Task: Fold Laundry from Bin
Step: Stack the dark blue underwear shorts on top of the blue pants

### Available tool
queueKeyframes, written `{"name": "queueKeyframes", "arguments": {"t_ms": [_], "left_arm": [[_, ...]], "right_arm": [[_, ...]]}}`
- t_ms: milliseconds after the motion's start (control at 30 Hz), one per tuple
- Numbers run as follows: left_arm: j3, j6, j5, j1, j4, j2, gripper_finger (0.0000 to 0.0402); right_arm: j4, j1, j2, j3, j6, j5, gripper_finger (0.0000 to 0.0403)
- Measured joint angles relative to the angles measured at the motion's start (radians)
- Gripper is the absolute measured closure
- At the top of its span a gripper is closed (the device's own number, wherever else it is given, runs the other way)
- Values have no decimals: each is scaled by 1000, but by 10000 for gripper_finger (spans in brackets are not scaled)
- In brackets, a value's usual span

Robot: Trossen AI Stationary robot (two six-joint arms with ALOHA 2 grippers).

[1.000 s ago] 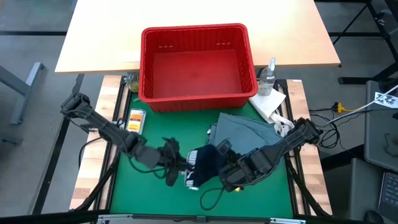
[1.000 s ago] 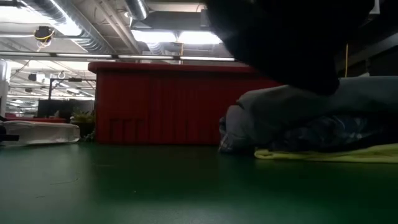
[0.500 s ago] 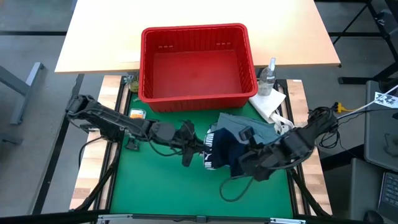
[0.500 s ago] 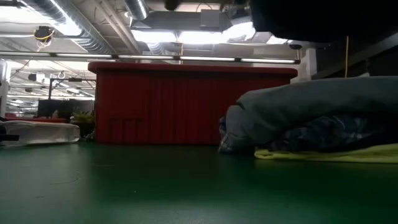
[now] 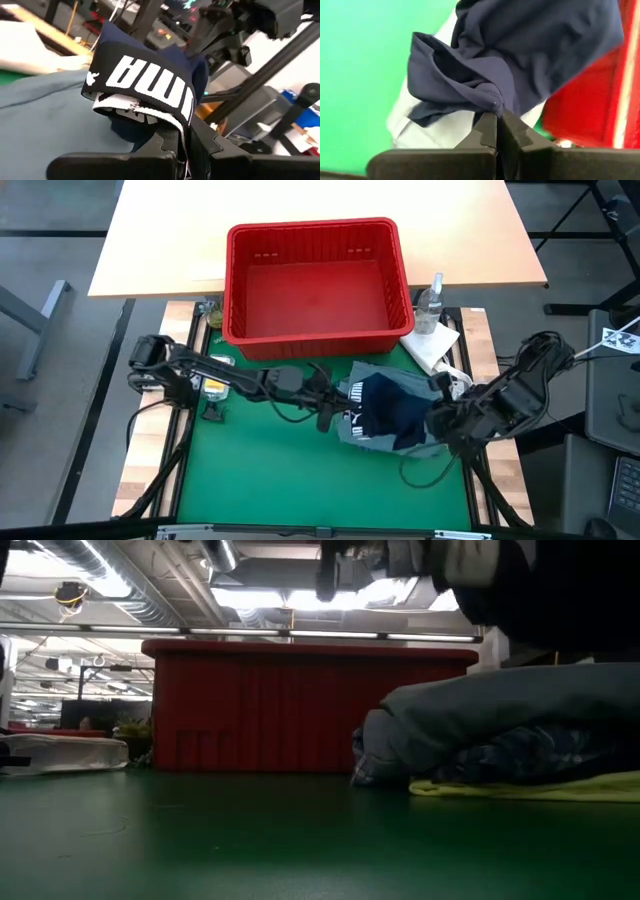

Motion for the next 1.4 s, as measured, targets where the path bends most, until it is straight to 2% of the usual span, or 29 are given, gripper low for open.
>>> {"name": "queueKeyframes", "arguments": {"t_ms": [233,433,567,767,867,1033,1100,1233,1400], "left_arm": [[0,-31,4,45,15,113,393],[0,-30,2,95,-116,148,384],[0,-23,-24,126,-185,148,381],[0,50,-34,136,-189,148,358],[0,97,-42,128,-199,148,341],[0,139,-122,115,-249,148,309],[0,140,-133,115,-269,147,296],[0,147,-137,115,-313,147,265],[0,229,-112,115,-328,147,234]], "right_arm": [[0,-3,-163,-210,149,-95,400],[2,-3,-253,-379,214,-158,400],[2,-3,-262,-481,215,-163,400],[2,-3,-257,-595,211,-172,400],[2,-3,-257,-633,210,-174,400],[1,-3,-257,-655,208,-181,395],[1,-3,-257,-655,208,-181,381],[1,-3,-257,-655,228,-182,326],[1,-3,-257,-655,230,-214,262]]}}
